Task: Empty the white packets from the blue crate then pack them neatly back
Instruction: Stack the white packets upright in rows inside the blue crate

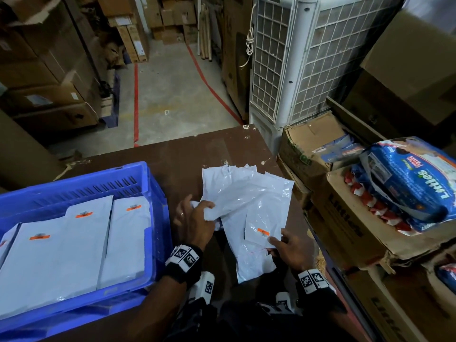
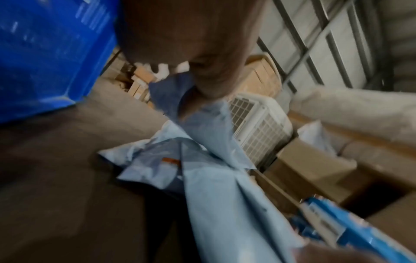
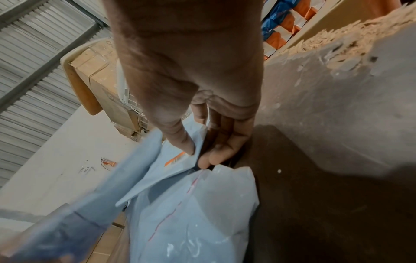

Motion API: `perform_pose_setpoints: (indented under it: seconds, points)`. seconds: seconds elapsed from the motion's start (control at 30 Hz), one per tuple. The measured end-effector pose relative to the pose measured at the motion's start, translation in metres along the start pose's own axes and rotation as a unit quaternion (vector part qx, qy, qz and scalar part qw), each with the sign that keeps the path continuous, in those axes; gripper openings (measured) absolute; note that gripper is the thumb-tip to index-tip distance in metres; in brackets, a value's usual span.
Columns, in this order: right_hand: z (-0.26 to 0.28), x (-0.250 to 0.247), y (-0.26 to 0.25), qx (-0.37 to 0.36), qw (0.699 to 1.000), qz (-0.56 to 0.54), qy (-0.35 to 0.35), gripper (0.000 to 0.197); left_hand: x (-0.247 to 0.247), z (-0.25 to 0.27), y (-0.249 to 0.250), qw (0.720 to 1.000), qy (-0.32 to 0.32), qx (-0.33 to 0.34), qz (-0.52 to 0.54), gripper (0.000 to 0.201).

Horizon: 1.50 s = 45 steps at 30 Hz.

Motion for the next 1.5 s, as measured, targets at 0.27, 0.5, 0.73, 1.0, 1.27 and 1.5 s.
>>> perform_pose_setpoints:
  seconds: [0.27,0.5,0.73,1.0,1.27,1.5]
  points:
    - [0.001,-0.009,-0.001,-0.011,0.999,0.041,0.031,0.01,0.036,0.008,-0.008,0.974,-0.212,-0.077,0.009,0.098]
    - [0.001,-0.023,0.006,-0.014,0.998,0.009,0.054,0.021,0.048,-0.016,0.032,0.975,-0.196,0.06,-0.084,0.098]
    - [0.014,-0.048,0.012,-0.036,0.996,0.029,0.073,0.016,0.038,-0.016,0.047,0.979,-0.054,0.193,-0.034,0.046]
    - [0.026,-0.069,-0.017,-0.095,0.991,0.022,0.094,0.025,0.013,-0.015,0.067,0.966,-0.019,0.256,0.026,0.049]
    - [0.02,-0.066,-0.051,-0.155,0.984,0.091,-0.007,0.018,0.049,-0.01,0.017,0.965,-0.129,0.203,0.103,0.052]
    - [0.016,-0.073,-0.072,-0.189,0.978,0.063,-0.053,0.019,0.057,-0.003,0.016,0.973,-0.18,0.128,0.067,0.048]
Point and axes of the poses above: each hand's wrist, its own z-axis away from the middle knuckle, its own x-axis out of the palm, y = z × x, the point moved 6 cm from there along -z, towards the middle knuckle, and after that the axes turned 11 degrees about -y, right-handed, at the moved point
